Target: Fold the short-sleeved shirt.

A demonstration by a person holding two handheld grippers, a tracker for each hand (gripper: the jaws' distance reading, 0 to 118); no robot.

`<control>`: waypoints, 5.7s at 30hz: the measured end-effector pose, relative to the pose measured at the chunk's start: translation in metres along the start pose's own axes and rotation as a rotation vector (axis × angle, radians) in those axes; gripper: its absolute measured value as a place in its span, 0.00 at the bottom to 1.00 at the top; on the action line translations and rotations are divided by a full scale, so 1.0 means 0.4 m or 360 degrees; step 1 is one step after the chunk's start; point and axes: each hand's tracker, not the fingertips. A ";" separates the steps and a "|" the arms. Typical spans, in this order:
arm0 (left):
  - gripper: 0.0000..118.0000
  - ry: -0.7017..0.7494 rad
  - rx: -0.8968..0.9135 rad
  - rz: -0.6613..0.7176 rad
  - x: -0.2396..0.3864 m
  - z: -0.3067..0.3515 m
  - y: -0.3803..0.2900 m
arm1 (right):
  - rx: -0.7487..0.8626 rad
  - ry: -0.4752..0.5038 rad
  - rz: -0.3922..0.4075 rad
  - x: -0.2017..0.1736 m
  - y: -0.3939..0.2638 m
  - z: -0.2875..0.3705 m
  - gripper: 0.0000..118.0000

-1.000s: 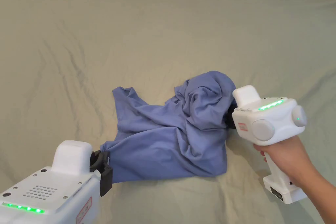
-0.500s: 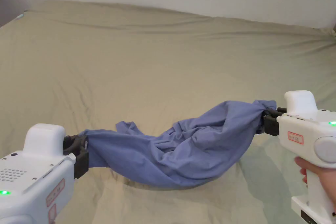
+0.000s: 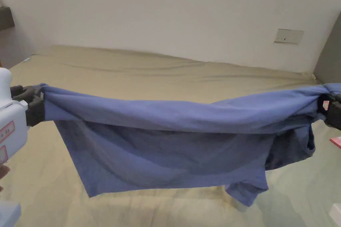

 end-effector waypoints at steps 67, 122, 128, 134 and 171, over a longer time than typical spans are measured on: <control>0.05 -0.0004 -0.0919 -0.0386 0.028 -0.385 -0.491 | -0.0909 0.0219 0.0724 -0.073 -0.592 -0.384 0.10; 0.15 -0.0069 0.0449 -0.0200 0.260 0.161 0.028 | 0.0214 0.0001 0.0584 -0.406 -0.027 0.142 0.55; 0.00 -0.0070 0.0400 -0.0201 0.268 0.121 0.014 | 0.0206 0.0026 0.0550 -0.441 -0.050 0.110 0.02; 0.00 -0.0076 0.0325 -0.0191 0.253 0.052 -0.007 | 0.0155 0.0053 0.0509 -0.455 -0.073 0.047 0.02; 0.00 -0.0062 -0.0835 -0.0332 0.075 -0.707 -0.473 | -0.0665 -0.0085 0.0407 -0.135 -0.367 -0.404 0.10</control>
